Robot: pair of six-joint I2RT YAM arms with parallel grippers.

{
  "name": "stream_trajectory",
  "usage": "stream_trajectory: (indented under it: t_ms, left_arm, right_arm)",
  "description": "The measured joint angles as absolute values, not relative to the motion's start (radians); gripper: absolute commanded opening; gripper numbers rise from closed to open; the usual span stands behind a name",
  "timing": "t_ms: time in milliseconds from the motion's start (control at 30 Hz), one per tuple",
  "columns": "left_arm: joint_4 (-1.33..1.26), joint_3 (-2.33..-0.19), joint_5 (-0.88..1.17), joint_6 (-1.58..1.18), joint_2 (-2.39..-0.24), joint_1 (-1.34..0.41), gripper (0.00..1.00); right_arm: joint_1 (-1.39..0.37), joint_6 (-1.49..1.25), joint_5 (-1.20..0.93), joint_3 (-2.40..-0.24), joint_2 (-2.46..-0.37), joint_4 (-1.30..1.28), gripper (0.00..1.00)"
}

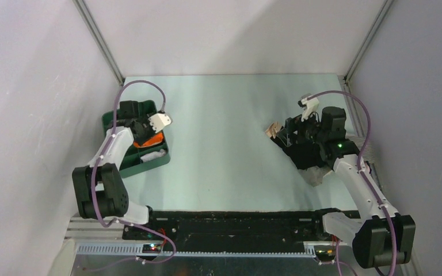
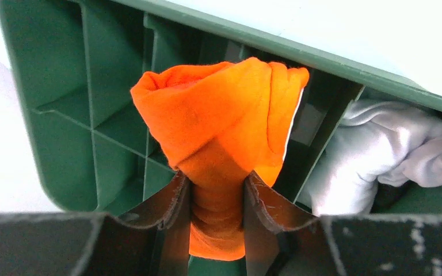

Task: Roll the underwear
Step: Place the underwear in the storage box.

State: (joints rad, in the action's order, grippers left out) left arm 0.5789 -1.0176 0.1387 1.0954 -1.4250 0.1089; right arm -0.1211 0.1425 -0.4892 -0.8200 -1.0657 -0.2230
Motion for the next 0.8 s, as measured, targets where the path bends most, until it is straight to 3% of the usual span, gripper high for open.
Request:
stream_trajectory:
  t_ms: [333,633,800]
  left_arm:
    - [0.612,-1.024,0.237,1.213,-1.497,0.138,0.00]
    - [0.807,-1.239,0.273,1.284,-1.681,0.147,0.00]
    - [0.835,-1.255,0.281,1.295,-1.694,0.156,0.00]
  right_arm:
    - [-0.111,0.152,-0.485,-0.834,-1.077,-0.243,0.87]
    - [-0.111,0.162,-0.485,-0.849,-1.089,-0.284,0.87]
    - [-0.111,0.174,-0.482,-0.866,-1.097,-0.294,0.87]
